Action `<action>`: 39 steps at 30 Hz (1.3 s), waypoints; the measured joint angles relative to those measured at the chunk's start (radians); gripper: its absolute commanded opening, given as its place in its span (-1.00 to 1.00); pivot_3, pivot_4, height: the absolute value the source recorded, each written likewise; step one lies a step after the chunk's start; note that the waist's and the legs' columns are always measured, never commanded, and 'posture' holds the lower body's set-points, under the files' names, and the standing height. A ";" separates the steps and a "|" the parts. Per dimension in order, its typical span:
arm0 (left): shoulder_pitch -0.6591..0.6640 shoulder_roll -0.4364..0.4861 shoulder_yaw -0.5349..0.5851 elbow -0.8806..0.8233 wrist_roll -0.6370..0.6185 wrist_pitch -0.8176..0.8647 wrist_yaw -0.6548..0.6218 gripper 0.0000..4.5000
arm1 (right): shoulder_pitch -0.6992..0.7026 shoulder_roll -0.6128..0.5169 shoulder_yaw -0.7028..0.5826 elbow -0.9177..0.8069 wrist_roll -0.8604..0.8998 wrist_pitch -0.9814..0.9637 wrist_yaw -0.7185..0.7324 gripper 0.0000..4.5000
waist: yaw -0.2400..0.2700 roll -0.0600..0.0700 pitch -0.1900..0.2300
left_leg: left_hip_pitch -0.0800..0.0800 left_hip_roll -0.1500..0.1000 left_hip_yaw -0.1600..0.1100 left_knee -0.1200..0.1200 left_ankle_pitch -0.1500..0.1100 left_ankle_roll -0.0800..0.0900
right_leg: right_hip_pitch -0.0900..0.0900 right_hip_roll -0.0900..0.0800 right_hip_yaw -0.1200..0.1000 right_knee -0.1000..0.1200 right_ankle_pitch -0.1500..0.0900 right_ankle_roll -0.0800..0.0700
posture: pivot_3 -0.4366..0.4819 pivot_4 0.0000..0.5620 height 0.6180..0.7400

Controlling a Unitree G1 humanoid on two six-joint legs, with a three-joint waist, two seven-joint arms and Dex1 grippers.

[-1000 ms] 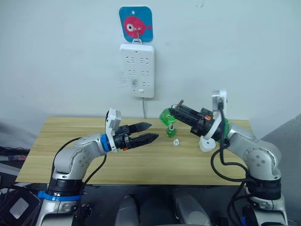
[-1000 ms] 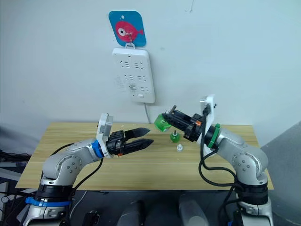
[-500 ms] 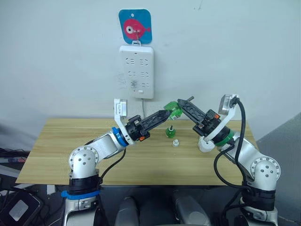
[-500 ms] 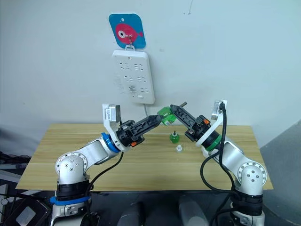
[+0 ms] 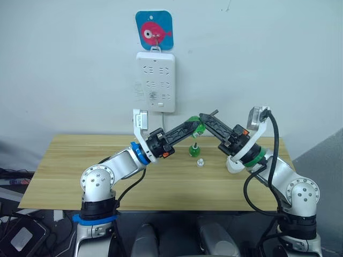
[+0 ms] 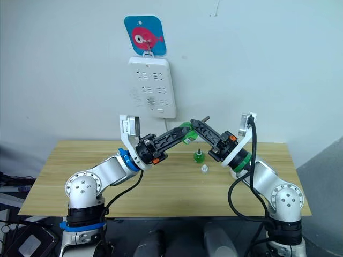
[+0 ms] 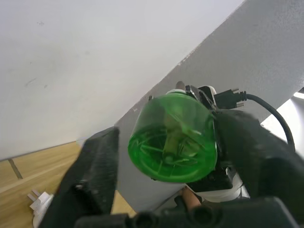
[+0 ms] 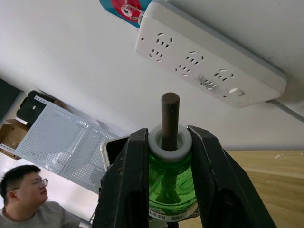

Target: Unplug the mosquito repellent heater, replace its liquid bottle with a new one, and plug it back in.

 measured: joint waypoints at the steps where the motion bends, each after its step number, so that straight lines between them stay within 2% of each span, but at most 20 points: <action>1: 0.000 0.000 -0.003 0.000 -0.002 0.000 0.000 0.13 | 0.004 -0.001 0.004 0.000 0.001 -0.008 0.000 -0.63 | 0.000 0.000 0.000 | 0.000 0.000 0.000 0.000 0.000 0.000 | 0.000 0.000 0.000 0.000 0.000 0.000 | -0.53 -0.47 0.87; 2: 0.000 0.000 -0.004 0.000 -0.005 0.000 -0.001 0.05 | 0.009 -0.001 0.006 0.000 0.008 -0.014 0.000 -0.63 | 0.000 0.000 0.000 | 0.000 0.000 0.000 0.000 0.000 0.000 | 0.000 0.000 0.000 0.000 0.000 0.000 | -0.53 -0.47 0.87; 10: 0.002 0.013 -0.005 0.000 -0.021 0.000 -0.001 0.06 | 0.013 -0.013 0.026 0.000 0.023 -0.036 0.002 -0.63 | 0.000 0.000 0.000 | 0.000 0.000 0.000 0.000 0.000 0.000 | 0.000 0.000 0.000 0.000 0.000 0.001 | -0.53 -0.48 0.87; 17: 0.022 0.035 0.002 0.001 -0.043 0.000 0.015 0.05 | 0.029 -0.060 0.013 0.000 0.048 -0.056 -0.003 0.46 | 0.002 0.000 0.000 | 0.000 0.000 0.000 0.000 0.000 0.000 | 0.000 0.000 0.000 0.000 -0.002 0.004 | -0.53 -0.44 0.87; 20: 0.046 0.076 0.016 0.001 -0.045 -0.001 0.008 0.05 | 0.063 -0.173 -0.028 0.009 0.012 -0.048 0.002 0.95 | 0.005 0.000 0.000 | 0.000 0.000 0.001 0.000 0.000 0.000 | 0.000 0.000 0.001 -0.001 -0.002 0.004 | -0.54 -0.39 0.87; 21: 0.062 0.096 0.025 0.000 -0.042 -0.001 -0.003 0.05 | 0.077 -0.222 -0.044 0.017 -0.012 -0.037 0.010 1.00 | 0.005 0.000 0.000 | 0.000 0.000 0.001 0.000 0.000 0.000 | 0.000 0.000 0.001 -0.001 -0.002 0.004 | -0.55 -0.37 0.87; 25: 0.123 0.183 0.027 -0.001 0.034 -0.015 -0.069 0.05 | 0.136 -0.404 -0.056 0.025 -0.169 0.014 0.067 1.00 | 0.006 0.000 0.000 | 0.001 0.000 0.002 -0.001 0.000 0.000 | -0.001 0.001 0.003 -0.001 -0.003 0.004 | -0.55 -0.33 0.87; 27: 0.150 0.217 0.016 -0.009 0.106 -0.043 -0.117 0.05 | 0.157 -0.505 -0.009 0.013 -0.319 0.041 0.090 1.00 | 0.008 0.001 0.000 | 0.001 0.001 0.003 -0.002 0.000 0.000 | -0.001 0.001 0.004 -0.002 -0.003 0.005 | -0.54 -0.33 0.87; 30: 0.188 0.275 -0.054 -0.044 0.236 -0.091 -0.214 0.05 | 0.154 -0.591 0.093 0.013 -0.579 0.085 0.021 1.00 | 0.009 0.001 0.001 | 0.001 0.001 0.006 -0.002 0.000 0.000 | -0.001 0.001 0.007 -0.004 -0.003 0.005 | -0.54 -0.30 0.87; 34: 0.216 0.308 -0.144 -0.058 0.372 -0.158 -0.328 0.05 | 0.075 -0.531 0.112 0.039 -0.640 0.193 -0.041 1.00 | 0.008 0.001 0.001 | 0.002 0.001 0.011 -0.005 0.000 0.000 | -0.003 0.001 0.013 -0.004 -0.003 0.005 | -0.53 -0.28 0.87; 39: 0.226 0.305 -0.177 -0.061 0.462 -0.224 -0.397 0.05 | -0.075 -0.512 0.143 0.113 -0.683 0.398 -0.059 1.00 | 0.011 0.001 0.002 | 0.001 0.001 0.013 -0.005 0.000 0.001 | -0.004 0.001 0.015 -0.006 -0.003 0.005 | -0.49 -0.26 0.87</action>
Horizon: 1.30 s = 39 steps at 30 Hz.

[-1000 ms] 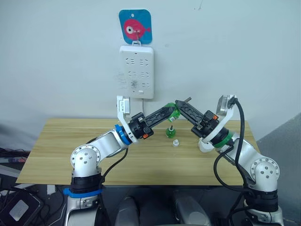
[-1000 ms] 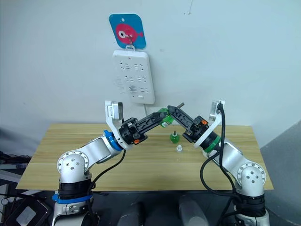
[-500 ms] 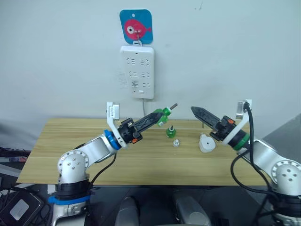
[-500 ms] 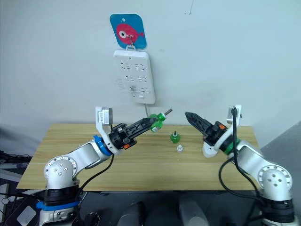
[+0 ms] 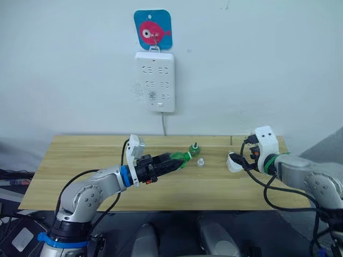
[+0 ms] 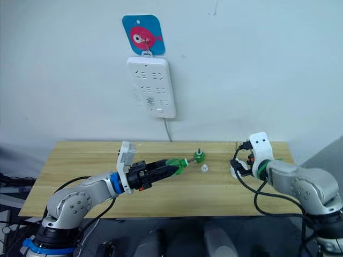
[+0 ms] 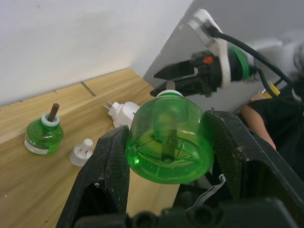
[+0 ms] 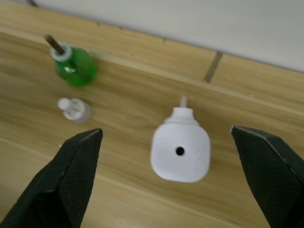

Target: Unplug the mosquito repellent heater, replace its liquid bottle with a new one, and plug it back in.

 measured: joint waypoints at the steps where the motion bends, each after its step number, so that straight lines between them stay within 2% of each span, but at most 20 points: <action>1: 0.003 -0.003 -0.002 0.001 0.015 -0.014 -0.005 0.05 | -0.036 0.013 0.003 0.044 -0.017 0.042 -0.001 1.00 | 0.002 0.000 0.000 | 0.000 0.000 0.001 0.000 0.000 0.000 | 0.000 0.000 0.001 0.000 0.000 0.000 | -0.49 -0.26 0.87; 6: 0.030 -0.018 -0.023 -0.001 0.067 -0.054 -0.030 0.05 | -0.183 0.069 0.042 0.230 -0.118 0.197 0.020 1.00 | 0.004 0.000 0.000 | 0.000 0.000 0.003 -0.001 0.000 0.001 | -0.002 0.000 0.003 0.000 0.000 0.000 | -0.44 -0.26 0.87; 14: 0.064 -0.020 -0.035 -0.026 0.102 -0.078 -0.046 0.05 | -0.301 0.132 0.102 0.433 -0.280 0.242 0.134 1.00 | 0.018 0.000 0.001 | 0.000 0.001 0.004 -0.002 -0.001 0.001 | -0.004 0.000 0.004 0.000 0.000 0.000 | -0.37 -0.30 0.87; 20: 0.077 -0.022 -0.035 -0.029 0.110 -0.081 -0.047 0.05 | -0.311 0.177 0.120 0.516 -0.369 0.248 0.204 1.00 | 0.019 0.000 0.001 | 0.000 0.001 0.004 -0.002 -0.001 0.002 | -0.004 0.000 0.004 0.000 0.000 0.000 | -0.35 -0.32 0.87; 39: 0.084 -0.023 -0.039 -0.029 0.143 -0.101 -0.090 0.05 | -0.306 0.249 0.143 0.579 -0.567 0.181 0.334 1.00 | 0.019 0.000 0.001 | 0.000 0.001 0.004 -0.002 -0.001 0.001 | -0.004 0.000 0.004 0.000 0.000 0.000 | -0.33 -0.35 0.87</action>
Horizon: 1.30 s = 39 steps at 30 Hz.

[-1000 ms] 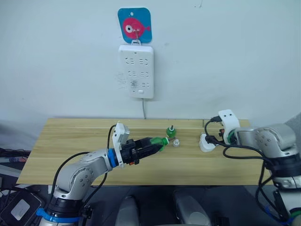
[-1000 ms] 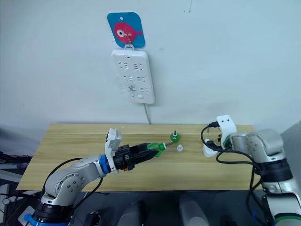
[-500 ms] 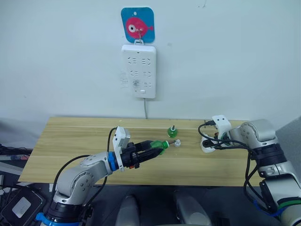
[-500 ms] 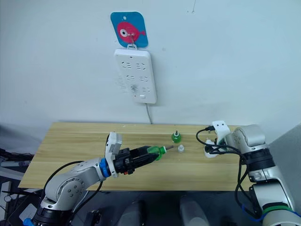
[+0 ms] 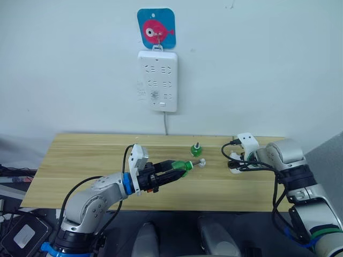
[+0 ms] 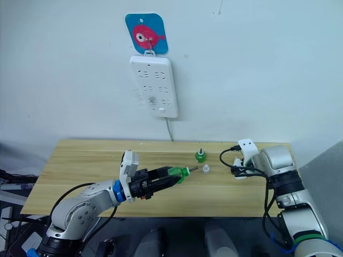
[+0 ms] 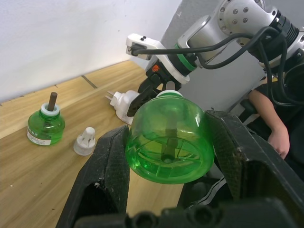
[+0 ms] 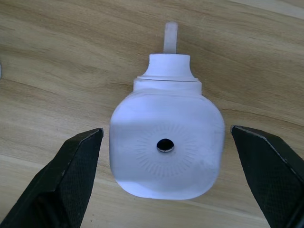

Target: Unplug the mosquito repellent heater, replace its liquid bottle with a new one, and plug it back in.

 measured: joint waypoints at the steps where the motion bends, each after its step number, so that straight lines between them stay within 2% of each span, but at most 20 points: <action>1: 0.000 0.000 -0.001 0.001 0.002 0.000 -0.001 0.05 | 0.000 0.004 0.000 0.000 -0.003 0.000 0.003 1.00 | 0.000 0.000 0.000 | 0.000 0.000 0.000 0.000 0.000 0.000 | 0.000 0.000 0.000 0.000 0.000 0.000 | -0.33 -0.35 0.87; 4: 0.001 -0.004 -0.003 0.001 0.010 -0.002 -0.008 0.05 | 0.001 0.026 0.000 0.000 -0.023 -0.001 0.009 0.74 | -0.001 0.000 0.000 | 0.000 0.000 0.000 0.000 0.000 0.000 | 0.000 0.000 0.000 0.000 0.000 0.000 | -0.35 -0.37 0.87; 7: 0.001 -0.004 -0.003 0.008 0.017 -0.006 -0.021 0.05 | 0.007 0.034 -0.001 -0.002 -0.043 -0.005 0.022 0.31 | -0.001 0.000 0.000 | 0.000 0.000 0.000 0.000 0.000 0.000 | 0.000 0.000 0.000 0.000 0.000 0.000 | -0.37 -0.39 0.87; 12: -0.005 0.000 -0.005 0.036 0.035 -0.022 -0.052 0.05 | 0.045 0.031 -0.026 -0.039 -0.065 -0.025 0.030 0.31 | -0.003 0.000 -0.001 | 0.000 0.000 0.000 0.000 0.000 0.000 | 0.000 0.000 0.000 0.000 0.000 0.000 | -0.41 -0.44 0.87; 17: -0.045 0.048 -0.001 0.063 0.033 -0.010 -0.118 0.05 | 0.187 -0.064 -0.095 -0.228 -0.015 -0.056 0.141 0.31 | 0.000 0.000 -0.001 | -0.001 -0.001 -0.001 0.000 0.000 0.000 | -0.001 -0.001 -0.001 0.000 0.000 0.000 | -0.48 -0.50 0.87; 20: -0.100 0.123 0.016 0.092 0.010 0.033 -0.190 0.05 | 0.299 -0.114 -0.254 -0.437 0.127 -0.072 0.285 0.31 | -0.007 0.000 -0.001 | -0.001 0.000 -0.001 -0.001 0.000 0.000 | -0.001 0.000 -0.002 0.000 0.000 0.001 | -0.54 -0.51 0.87; 23: -0.163 0.192 0.030 0.120 -0.009 0.072 -0.266 0.05 | 0.358 -0.033 -0.463 -0.597 0.291 -0.083 0.349 0.31 | -0.027 -0.001 -0.002 | 0.000 0.001 -0.002 0.000 0.000 0.000 | 0.000 0.001 -0.003 0.001 0.000 0.001 | -0.57 -0.52 0.87; 26: -0.209 0.225 0.040 0.132 -0.025 0.103 -0.318 0.05 | 0.395 -0.016 -0.539 -0.696 0.404 -0.079 0.381 0.31 | -0.043 0.000 -0.002 | 0.000 0.000 -0.001 0.000 0.000 0.000 | 0.000 0.000 -0.001 0.001 0.000 0.001 | -0.59 -0.52 0.87; 31: -0.322 0.250 0.057 0.152 -0.088 0.202 -0.347 0.05 | 0.425 -0.041 -0.560 -0.851 0.622 -0.090 0.465 0.31 | -0.057 -0.001 -0.003 | 0.000 0.001 -0.002 0.000 0.000 0.000 | 0.000 0.001 -0.002 0.001 0.000 0.001 | -0.59 -0.55 0.87; 39: -0.364 0.246 0.098 0.107 -0.197 0.310 -0.318 0.05 | 0.376 -0.039 -0.521 -0.845 0.790 -0.141 0.426 0.31 | -0.061 -0.001 -0.004 | 0.000 0.001 -0.001 0.000 0.000 0.000 | 0.000 0.001 -0.002 0.001 0.000 0.001 | -0.52 -0.55 0.87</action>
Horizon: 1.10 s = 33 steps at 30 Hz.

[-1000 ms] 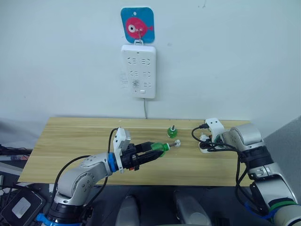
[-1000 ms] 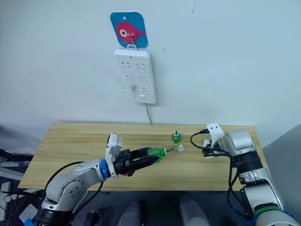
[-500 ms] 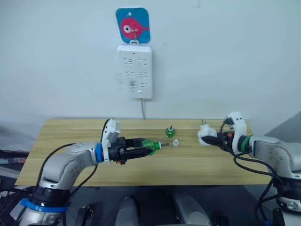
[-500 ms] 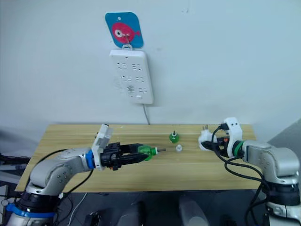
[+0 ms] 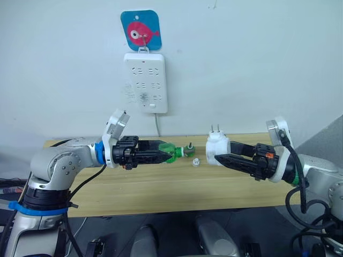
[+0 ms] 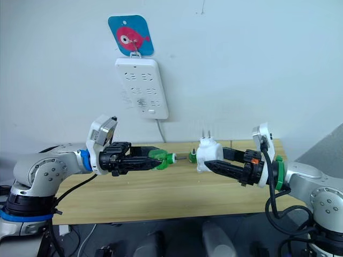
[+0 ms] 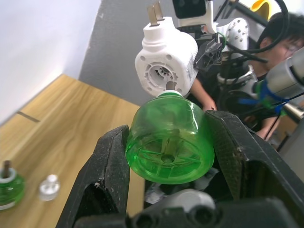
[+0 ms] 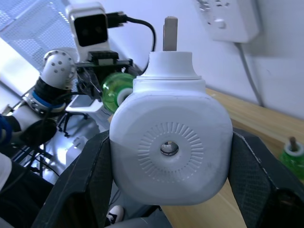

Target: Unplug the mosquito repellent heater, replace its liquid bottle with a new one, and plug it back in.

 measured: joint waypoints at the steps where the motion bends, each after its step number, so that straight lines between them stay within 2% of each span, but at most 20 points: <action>1: 0.000 -0.002 0.002 -0.011 -0.012 0.008 0.009 0.05 | -0.011 0.003 0.011 0.001 0.010 -0.010 -0.010 0.31 | 0.000 0.000 0.000 | 0.000 0.000 0.000 0.000 0.000 0.000 | 0.000 0.000 0.000 0.000 0.000 0.000 | -0.52 -0.55 0.87; 12: -0.004 -0.032 0.024 -0.038 -0.070 0.042 0.089 0.05 | -0.017 -0.019 0.103 0.021 0.143 -0.071 -0.065 0.31 | 0.006 0.000 0.000 | 0.000 0.000 0.000 0.001 0.000 0.000 | 0.000 0.000 0.000 0.000 0.000 0.000 | -0.48 -0.55 0.87; 33: -0.007 -0.003 0.024 -0.057 -0.079 0.060 0.053 0.05 | -0.001 -0.117 0.147 0.066 0.237 -0.152 -0.112 0.31 | 0.007 0.000 -0.001 | 0.000 0.000 -0.001 0.002 0.000 0.000 | 0.001 0.000 -0.001 0.002 0.000 0.000 | -0.48 -0.56 0.87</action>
